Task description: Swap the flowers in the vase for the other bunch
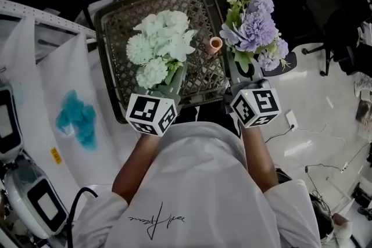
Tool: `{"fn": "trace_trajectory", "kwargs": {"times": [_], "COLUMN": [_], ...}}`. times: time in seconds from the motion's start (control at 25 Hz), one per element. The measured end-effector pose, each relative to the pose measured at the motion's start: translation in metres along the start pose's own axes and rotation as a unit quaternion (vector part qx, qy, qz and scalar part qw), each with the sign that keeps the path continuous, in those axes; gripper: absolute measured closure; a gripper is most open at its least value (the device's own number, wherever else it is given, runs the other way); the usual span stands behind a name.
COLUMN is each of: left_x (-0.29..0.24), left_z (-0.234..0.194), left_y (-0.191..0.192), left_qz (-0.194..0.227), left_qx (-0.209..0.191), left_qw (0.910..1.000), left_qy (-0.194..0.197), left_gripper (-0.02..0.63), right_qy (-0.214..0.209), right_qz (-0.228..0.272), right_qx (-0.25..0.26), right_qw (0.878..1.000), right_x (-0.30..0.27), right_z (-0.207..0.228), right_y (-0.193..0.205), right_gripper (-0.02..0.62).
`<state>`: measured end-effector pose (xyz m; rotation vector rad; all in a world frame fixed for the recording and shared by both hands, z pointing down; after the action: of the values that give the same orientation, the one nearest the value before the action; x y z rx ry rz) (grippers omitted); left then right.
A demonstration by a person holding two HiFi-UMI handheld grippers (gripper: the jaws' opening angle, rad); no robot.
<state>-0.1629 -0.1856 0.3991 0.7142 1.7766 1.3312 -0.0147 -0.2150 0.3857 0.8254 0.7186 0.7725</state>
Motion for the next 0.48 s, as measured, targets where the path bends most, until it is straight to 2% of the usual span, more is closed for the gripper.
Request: {"fn": "trace_trajectory", "kwargs": {"times": [0.48], "left_x": [-0.001], "left_z": [-0.004], "left_y": [0.010], "left_qz": [-0.022], "left_qx": [0.003], "left_qw": [0.9995], "left_qy": [-0.024], "left_gripper": [0.525], "right_qy": [0.004], "right_qz": [-0.004], "right_qx": [-0.017], "right_qw": [1.000], "right_x": [-0.019], "right_z": [0.023], "right_y": [0.002], "right_gripper": [0.574]}}
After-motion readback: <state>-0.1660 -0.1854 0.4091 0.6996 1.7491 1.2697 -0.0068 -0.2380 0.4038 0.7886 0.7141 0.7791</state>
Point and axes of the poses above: the fingertips, and each gripper's own axes: x backward along the fingers, z to its right, y out of its underside, the point moved 3 cm from there along x, backward along the fingers, and after that the axes turned 13 degrees about -x, right-handed, at the moved point
